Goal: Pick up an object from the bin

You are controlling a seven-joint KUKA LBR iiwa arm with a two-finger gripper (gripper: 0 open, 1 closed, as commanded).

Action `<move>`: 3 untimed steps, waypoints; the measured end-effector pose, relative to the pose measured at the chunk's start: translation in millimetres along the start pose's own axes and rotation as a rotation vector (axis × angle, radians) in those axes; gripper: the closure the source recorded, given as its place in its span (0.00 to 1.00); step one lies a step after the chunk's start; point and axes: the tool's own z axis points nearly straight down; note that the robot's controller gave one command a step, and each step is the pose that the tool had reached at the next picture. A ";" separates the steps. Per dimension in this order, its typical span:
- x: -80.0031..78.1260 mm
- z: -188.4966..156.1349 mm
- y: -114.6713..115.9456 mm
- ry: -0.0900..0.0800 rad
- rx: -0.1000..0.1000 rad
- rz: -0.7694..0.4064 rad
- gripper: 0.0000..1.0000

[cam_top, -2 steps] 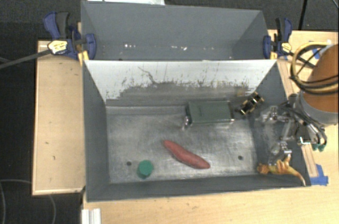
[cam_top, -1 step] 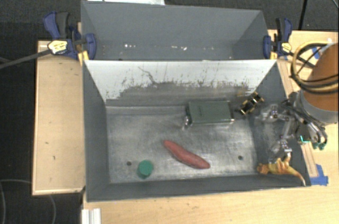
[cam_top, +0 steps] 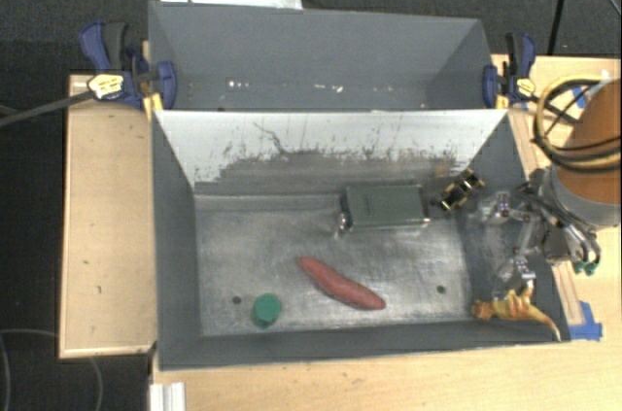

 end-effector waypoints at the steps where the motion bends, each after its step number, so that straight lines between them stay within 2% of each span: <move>1: -44.3 -16.8 -12.5 0.002 0.000 -0.032 0.00; 2: -51.3 23.0 -20.8 -0.009 0.003 -0.039 0.00; 3: -48.2 53.8 -22.2 0.003 -0.002 -0.214 0.00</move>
Offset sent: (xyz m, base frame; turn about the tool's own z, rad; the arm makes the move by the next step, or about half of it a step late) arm 0.0429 -0.0279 -0.0861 -0.0475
